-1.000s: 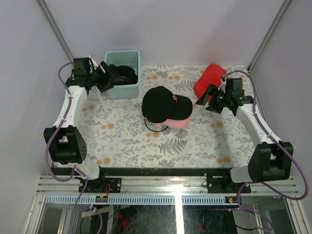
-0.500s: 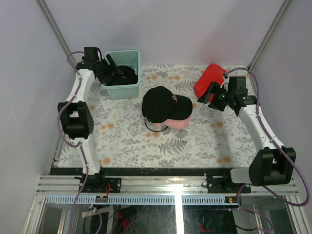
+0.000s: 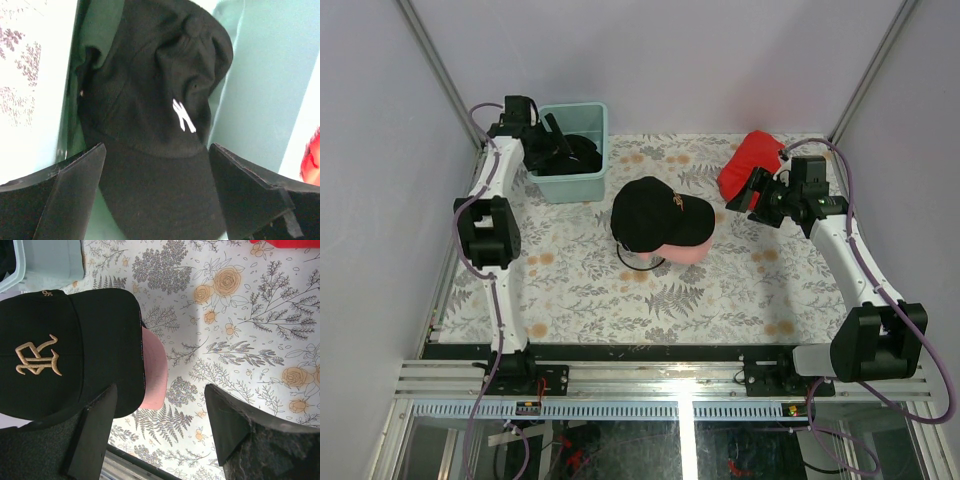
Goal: Stack the hats
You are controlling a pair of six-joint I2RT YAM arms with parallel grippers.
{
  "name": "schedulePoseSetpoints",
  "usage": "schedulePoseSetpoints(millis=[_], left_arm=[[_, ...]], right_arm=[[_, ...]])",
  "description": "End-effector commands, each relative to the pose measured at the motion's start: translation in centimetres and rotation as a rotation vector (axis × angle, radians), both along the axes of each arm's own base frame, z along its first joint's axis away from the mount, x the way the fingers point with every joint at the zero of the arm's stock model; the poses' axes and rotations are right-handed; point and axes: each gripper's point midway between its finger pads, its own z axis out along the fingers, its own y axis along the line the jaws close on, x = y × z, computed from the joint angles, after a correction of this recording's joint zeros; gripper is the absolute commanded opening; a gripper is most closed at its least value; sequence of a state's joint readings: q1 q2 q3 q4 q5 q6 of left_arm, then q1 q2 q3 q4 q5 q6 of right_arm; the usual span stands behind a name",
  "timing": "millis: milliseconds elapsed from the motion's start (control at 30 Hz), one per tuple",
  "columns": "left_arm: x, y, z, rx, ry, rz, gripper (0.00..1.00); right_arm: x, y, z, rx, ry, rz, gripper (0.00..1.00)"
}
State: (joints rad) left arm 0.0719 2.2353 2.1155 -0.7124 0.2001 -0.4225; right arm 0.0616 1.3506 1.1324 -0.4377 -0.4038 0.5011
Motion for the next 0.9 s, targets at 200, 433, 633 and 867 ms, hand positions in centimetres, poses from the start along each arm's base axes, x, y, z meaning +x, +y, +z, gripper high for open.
schedulePoseSetpoints(millis=[200,433,633,867], left_arm=[[3.5,1.0,-3.1,0.074,0.000,0.028,0.86],[4.7,0.0,-5.5,0.045,0.008,0.021,0.86],[5.0,0.1,-7.7,0.068,0.034,0.028,0.84],[4.2,0.2,-10.9,0.135,0.104,0.017,0.73]], right_arm=[[0.8,-0.5,3.0,0.006,-0.073,-0.034,0.78],[0.6,-0.6,2.9,0.015,-0.062,-0.053,0.78],[0.4,-0.8,2.9,0.013,-0.056,-0.068,0.78],[0.2,-0.9,2.5,0.017,-0.043,-0.083,0.78]])
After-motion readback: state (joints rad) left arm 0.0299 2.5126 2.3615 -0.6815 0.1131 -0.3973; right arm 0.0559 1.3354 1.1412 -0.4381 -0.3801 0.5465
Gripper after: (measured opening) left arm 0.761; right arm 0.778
